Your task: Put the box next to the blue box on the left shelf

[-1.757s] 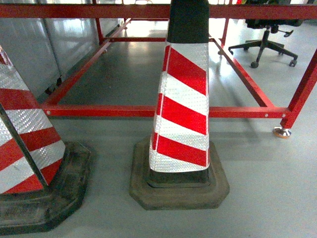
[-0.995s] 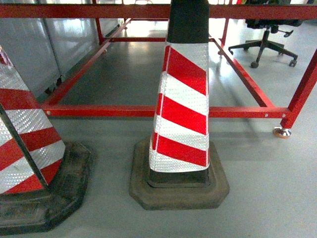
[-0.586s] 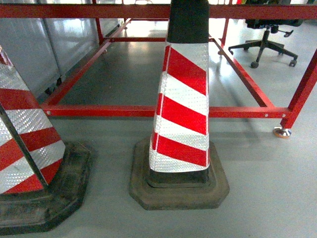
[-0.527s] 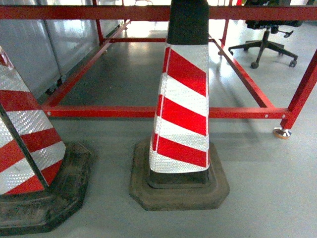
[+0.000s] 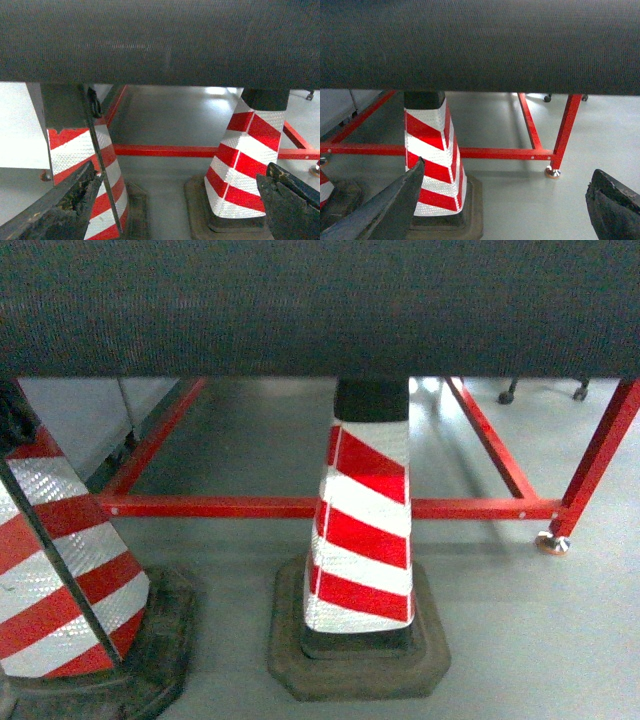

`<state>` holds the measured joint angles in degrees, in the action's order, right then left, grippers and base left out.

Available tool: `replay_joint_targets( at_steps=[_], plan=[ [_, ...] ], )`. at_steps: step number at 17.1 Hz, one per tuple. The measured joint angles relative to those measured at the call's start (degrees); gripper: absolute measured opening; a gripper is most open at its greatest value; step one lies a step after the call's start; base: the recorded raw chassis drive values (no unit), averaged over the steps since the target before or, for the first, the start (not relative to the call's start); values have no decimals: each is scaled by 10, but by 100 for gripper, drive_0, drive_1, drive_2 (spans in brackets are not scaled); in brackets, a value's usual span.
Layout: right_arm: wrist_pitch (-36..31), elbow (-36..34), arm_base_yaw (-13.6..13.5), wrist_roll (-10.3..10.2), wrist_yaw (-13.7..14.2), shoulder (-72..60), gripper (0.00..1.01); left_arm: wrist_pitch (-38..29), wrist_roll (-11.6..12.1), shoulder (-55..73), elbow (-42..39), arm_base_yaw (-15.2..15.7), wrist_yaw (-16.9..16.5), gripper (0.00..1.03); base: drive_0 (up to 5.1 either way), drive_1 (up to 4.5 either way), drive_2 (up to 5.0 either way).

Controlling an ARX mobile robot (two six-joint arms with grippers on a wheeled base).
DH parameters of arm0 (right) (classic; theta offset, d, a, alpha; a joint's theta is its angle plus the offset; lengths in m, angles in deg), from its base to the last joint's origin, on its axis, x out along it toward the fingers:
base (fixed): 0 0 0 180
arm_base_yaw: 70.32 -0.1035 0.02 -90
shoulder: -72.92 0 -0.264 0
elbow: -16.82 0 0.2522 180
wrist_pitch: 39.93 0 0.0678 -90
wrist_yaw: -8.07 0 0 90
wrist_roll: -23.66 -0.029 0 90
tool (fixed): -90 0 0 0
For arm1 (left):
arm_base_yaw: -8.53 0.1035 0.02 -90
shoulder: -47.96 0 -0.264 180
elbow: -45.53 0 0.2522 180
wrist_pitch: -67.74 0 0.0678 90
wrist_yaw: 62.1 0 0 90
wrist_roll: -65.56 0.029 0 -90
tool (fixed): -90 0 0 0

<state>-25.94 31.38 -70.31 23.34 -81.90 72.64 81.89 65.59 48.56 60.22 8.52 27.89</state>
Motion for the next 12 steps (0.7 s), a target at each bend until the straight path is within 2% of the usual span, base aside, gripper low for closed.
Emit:
replay_joint_targets(
  at_steps=[12],
  plan=[
    [1,0,0,1,0,0,98,0,0,0,0,0,0,98,0,0,0]
  ],
)
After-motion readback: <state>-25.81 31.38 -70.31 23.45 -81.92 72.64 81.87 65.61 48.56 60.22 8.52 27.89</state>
